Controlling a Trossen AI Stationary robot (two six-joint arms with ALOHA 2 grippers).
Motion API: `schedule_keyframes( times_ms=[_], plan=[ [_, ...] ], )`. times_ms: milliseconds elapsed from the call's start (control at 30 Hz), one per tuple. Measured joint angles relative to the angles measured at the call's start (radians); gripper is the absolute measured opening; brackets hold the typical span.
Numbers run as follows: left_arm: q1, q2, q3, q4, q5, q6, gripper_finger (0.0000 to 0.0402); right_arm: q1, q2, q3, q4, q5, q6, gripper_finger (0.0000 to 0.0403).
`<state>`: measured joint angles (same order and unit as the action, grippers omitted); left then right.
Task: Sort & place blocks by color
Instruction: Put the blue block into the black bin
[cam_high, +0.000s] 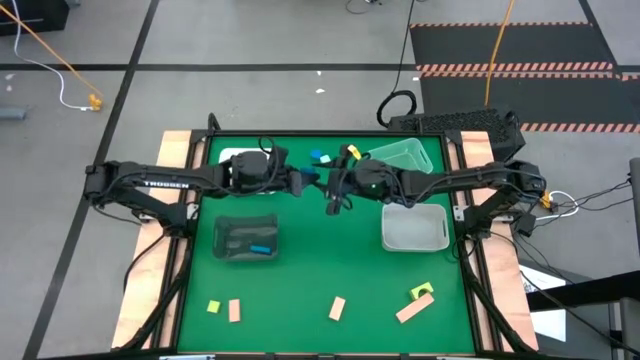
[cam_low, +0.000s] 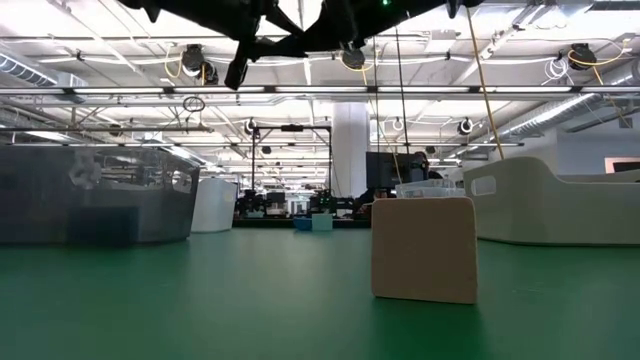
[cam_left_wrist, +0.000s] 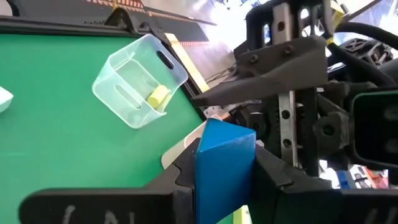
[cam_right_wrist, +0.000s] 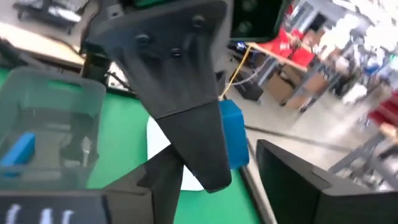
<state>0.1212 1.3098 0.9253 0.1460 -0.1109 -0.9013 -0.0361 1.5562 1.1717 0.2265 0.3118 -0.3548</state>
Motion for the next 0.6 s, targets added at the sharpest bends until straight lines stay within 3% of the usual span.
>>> schedule_keyframes(
  times_ms=[367,500,600],
  plan=[
    [0.051,-0.002,0.002,-0.063,0.006,0.011,0.0078,-0.002,0.002,-0.001,-0.220,0.017,0.190,0.0245],
    [0.068,-0.002,0.002,-0.203,0.029,-0.005,0.0078,-0.002,0.003,-0.001,-0.325,0.076,0.256,0.0248],
    [0.067,-0.014,0.002,-0.322,0.111,-0.026,0.0078,-0.008,0.003,-0.001,-0.421,0.104,0.316,0.0246]
  ],
)
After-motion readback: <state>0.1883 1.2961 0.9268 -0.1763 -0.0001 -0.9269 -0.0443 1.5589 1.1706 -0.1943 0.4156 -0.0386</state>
